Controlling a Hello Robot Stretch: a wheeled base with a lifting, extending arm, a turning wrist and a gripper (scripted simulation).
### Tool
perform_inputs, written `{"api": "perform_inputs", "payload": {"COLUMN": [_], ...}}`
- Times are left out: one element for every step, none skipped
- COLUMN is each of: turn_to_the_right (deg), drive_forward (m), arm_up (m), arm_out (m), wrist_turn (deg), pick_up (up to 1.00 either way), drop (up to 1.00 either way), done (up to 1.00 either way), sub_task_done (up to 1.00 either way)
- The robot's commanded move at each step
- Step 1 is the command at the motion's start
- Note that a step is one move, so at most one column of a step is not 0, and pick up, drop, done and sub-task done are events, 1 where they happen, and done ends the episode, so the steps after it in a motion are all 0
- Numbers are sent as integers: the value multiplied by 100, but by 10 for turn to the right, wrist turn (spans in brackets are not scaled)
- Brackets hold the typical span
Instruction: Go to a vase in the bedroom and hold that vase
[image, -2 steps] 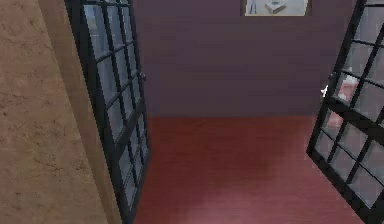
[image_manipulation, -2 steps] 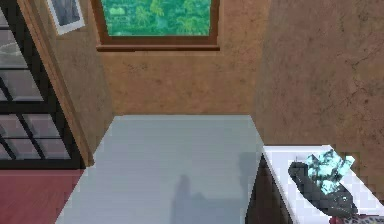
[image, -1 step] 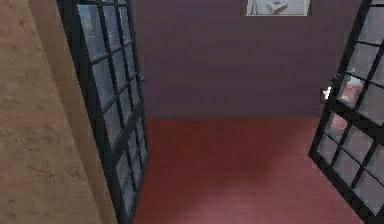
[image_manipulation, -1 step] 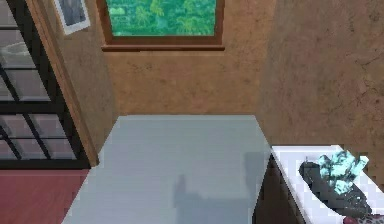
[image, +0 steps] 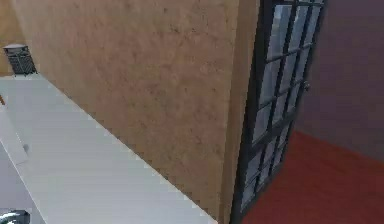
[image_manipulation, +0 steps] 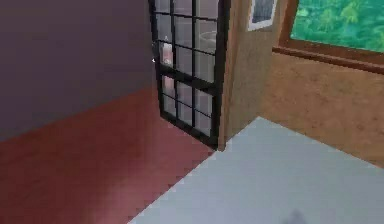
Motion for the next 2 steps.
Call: {"api": "perform_inputs", "payload": {"turn_to_the_right": [-360, 0], "drive_forward": [0, 15], "arm_up": [0, 0], "arm_out": [0, 0], "wrist_turn": [0, 0], "pick_up": [0, 0], "drop": [0, 0], "done": [0, 0], "sub_task_done": [0, 0]}}
